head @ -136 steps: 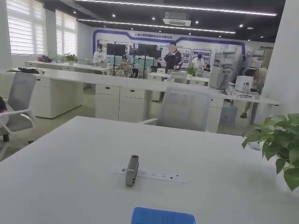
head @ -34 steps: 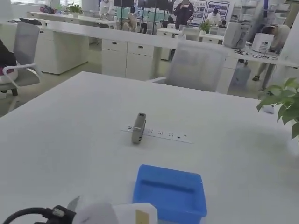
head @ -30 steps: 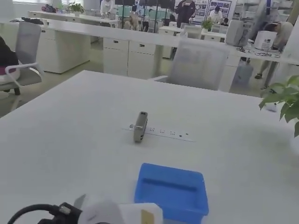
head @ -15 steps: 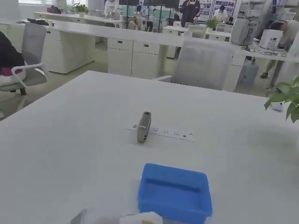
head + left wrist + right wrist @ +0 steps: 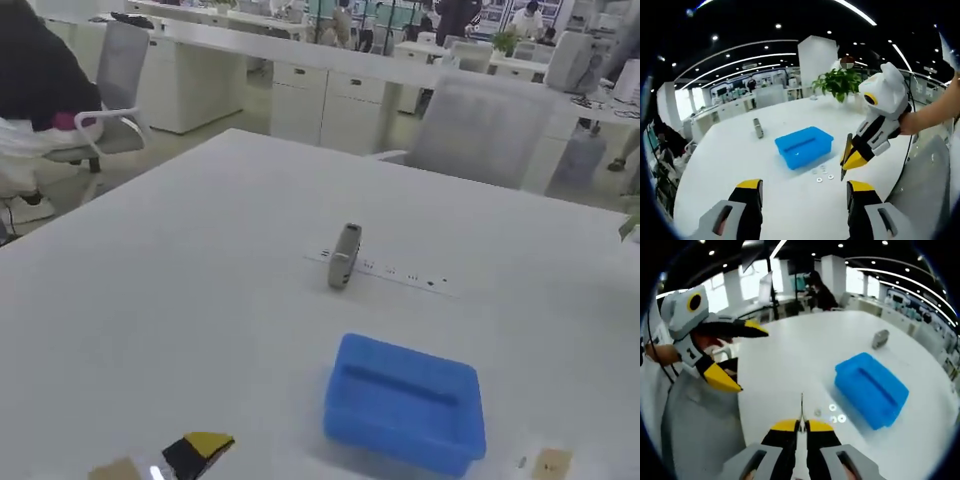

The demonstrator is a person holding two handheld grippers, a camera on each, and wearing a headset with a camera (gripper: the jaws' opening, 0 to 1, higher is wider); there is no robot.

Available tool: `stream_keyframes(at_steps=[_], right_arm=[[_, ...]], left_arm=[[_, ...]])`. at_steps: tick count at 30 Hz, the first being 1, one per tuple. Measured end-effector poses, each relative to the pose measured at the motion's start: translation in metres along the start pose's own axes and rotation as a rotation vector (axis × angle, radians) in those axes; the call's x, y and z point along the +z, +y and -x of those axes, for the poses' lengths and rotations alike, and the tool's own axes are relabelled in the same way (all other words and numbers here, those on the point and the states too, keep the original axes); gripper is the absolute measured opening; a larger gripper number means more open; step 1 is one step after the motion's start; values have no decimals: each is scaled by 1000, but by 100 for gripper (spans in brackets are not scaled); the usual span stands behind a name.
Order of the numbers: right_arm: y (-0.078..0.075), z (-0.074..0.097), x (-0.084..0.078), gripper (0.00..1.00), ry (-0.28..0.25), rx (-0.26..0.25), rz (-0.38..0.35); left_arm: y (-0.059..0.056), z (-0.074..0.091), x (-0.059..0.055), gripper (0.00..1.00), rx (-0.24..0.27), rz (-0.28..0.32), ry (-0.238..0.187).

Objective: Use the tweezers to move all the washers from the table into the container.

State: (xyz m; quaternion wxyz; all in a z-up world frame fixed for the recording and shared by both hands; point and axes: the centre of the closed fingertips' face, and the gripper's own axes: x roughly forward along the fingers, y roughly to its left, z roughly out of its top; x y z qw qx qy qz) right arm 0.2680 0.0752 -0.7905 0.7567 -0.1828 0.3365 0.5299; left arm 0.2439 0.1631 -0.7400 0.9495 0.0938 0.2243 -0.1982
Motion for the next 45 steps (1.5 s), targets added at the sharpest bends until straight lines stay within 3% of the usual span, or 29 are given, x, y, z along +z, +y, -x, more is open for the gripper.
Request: stream_keyframes(at_steps=[3, 5, 10, 13, 14, 17, 25, 34, 45], right_arm=[[-12, -5, 10, 3, -33, -29, -31], [-18, -8, 14, 3, -48, -44, -44], [-24, -18, 21, 3, -60, -49, -62], [-26, -23, 23, 3, -67, -54, -70], [-26, -25, 22, 3, -66, -55, -69], [-29, -28, 19, 3, -47, -79, -36], [-33, -38, 11, 4, -35, -93, -42], [-34, -42, 14, 4, -50, -91, -72], [-32, -36, 13, 3, -22, -76, -60]], left_arm=[[8, 3, -1, 74, 64, 68, -33], [9, 4, -2, 81, 77, 75, -38], [16, 7, -16, 88, 146, 66, 18], [25, 9, -15, 99, 193, 87, -25], [26, 7, -16, 98, 188, 139, -46], [29, 5, -18, 99, 184, 179, -34], [28, 5, -21, 99, 181, 163, -30], [19, 2, -28, 99, 143, 130, 22], [17, 1, -32, 99, 135, 116, 46]])
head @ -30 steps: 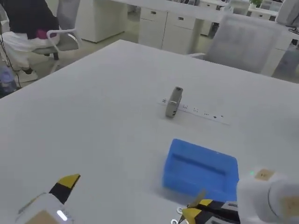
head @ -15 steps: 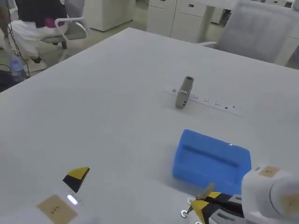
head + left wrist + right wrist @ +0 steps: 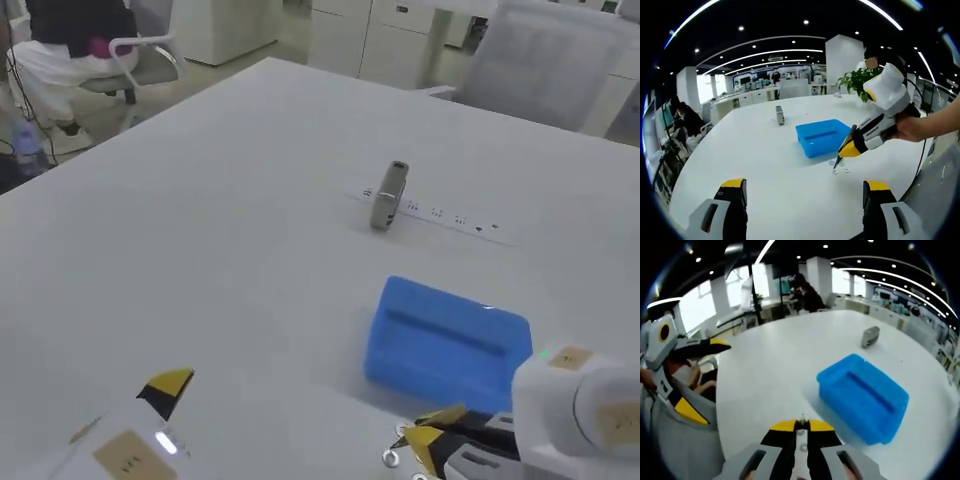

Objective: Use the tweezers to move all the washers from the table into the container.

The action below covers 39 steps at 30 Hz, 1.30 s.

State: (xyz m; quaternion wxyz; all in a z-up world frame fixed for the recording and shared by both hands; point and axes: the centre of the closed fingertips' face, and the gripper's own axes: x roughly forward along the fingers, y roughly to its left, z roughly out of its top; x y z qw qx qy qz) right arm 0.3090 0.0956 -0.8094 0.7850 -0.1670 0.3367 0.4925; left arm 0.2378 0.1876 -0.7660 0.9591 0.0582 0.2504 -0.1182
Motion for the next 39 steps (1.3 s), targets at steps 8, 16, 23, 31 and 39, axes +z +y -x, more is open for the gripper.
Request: stream_keyframes(at_steps=[8, 16, 23, 31, 39], right_arm=[[-1, -2, -7, 3, 56, -9, 39], [-2, -6, -5, 4, 90, -4, 50], [1, -8, -4, 4, 102, 3, 56], [-1, -10, -5, 4, 123, -2, 59], [1, -12, -2, 3, 98, -22, 69]], left_arm=[[1, 0, 0, 99, 7, -9, 5], [2, 1, 1, 99, 9, -11, 2], [3, 1, 2, 99, 11, -8, 0], [3, 1, 1, 99, 12, -10, 5], [3, 0, 0, 99, 11, -21, 11]])
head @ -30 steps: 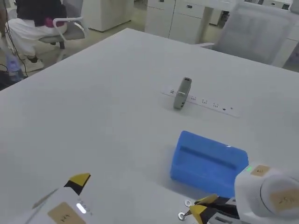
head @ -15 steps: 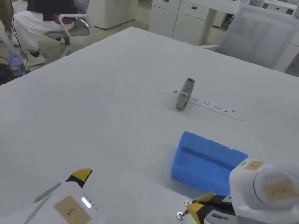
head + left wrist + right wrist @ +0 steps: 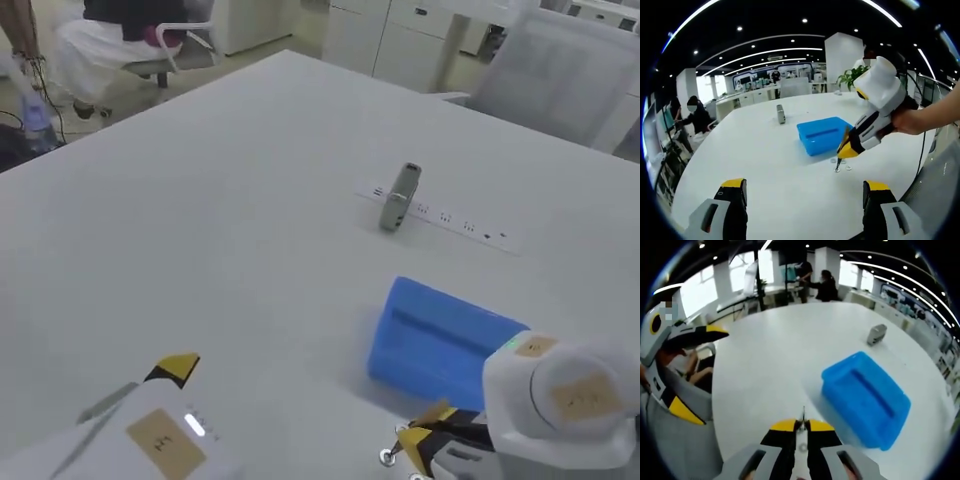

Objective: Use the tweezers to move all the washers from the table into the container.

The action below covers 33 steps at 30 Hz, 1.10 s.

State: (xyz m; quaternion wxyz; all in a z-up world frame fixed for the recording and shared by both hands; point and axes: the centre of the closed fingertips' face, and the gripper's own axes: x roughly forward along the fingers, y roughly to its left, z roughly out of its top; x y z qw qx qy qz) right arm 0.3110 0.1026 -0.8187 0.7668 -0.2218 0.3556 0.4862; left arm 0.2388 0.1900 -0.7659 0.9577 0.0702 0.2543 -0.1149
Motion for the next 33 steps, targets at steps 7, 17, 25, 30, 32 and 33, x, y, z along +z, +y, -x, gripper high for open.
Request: stream_keyframes(at_steps=[7, 17, 25, 30, 32, 33], right_arm=[[0, 0, 1, 3, -75, -33, -12], [0, 11, 11, 2, -104, -36, -56], [-10, 35, 39, 2, -151, -64, -24], [-17, 42, 54, 2, -165, -57, -11], [-22, 45, 60, 2, -180, -68, -11], [-24, 46, 63, 2, -187, -73, -12]], left_arm=[[1, 0, -2, 94, 3, -6, 19], [0, -1, -2, 98, -10, 3, 14], [-1, 0, -2, 99, -14, 0, 10], [-2, 0, 1, 99, -20, 3, -7], [-2, 1, 1, 99, -21, 2, -3], [-2, 0, 1, 99, -20, 1, -3]])
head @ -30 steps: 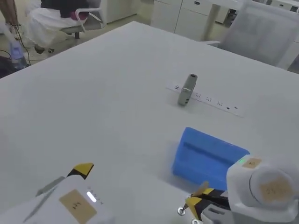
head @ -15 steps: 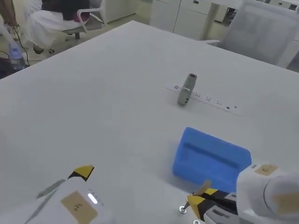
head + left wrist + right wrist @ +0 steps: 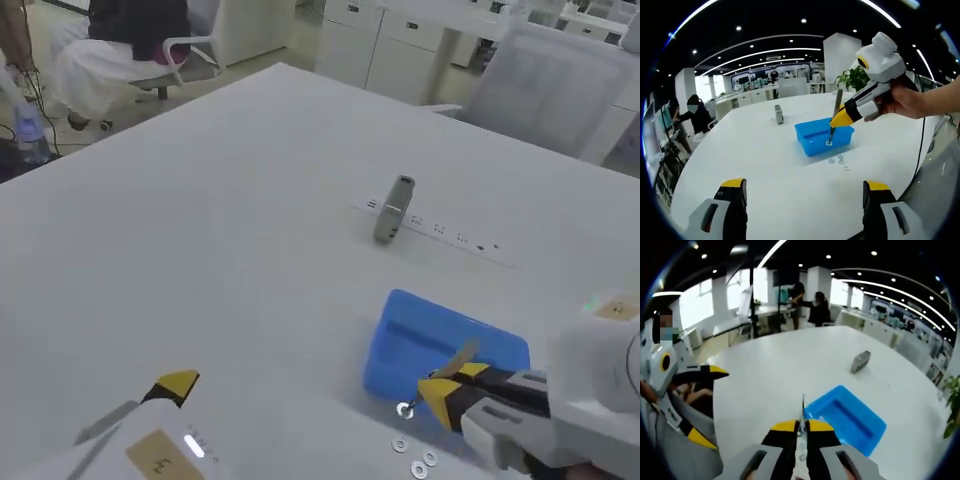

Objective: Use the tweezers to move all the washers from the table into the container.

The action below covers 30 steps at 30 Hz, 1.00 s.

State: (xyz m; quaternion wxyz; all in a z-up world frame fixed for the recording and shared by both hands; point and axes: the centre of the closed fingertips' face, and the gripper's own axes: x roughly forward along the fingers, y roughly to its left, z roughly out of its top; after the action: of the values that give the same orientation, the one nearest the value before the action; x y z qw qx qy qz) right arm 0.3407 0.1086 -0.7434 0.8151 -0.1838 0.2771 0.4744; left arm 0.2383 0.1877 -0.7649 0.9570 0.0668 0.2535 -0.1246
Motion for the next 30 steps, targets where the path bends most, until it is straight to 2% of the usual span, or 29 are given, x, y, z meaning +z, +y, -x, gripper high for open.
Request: stream_keyframes(at_steps=[5, 11, 18, 22, 27, 30], right_arm=[[-15, -3, 15, 2, -43, -28, -35], [-40, -15, 29, 2, -100, -95, -67], [-55, -43, 14, 3, -75, -127, -74], [-57, -54, 5, 3, -62, -139, -98], [-56, -71, -7, 3, -38, -129, -131], [-57, -74, -9, 3, -36, -127, -142]], left_arm=[[1, 0, -1, 99, 5, 0, 6], [1, -1, -2, 99, 7, -6, 14], [0, -2, -3, 99, 7, -8, 21], [-1, -2, -2, 99, 4, -22, 20], [-2, -2, -3, 99, 0, -23, 22], [-1, -2, -3, 99, 3, -24, 26]])
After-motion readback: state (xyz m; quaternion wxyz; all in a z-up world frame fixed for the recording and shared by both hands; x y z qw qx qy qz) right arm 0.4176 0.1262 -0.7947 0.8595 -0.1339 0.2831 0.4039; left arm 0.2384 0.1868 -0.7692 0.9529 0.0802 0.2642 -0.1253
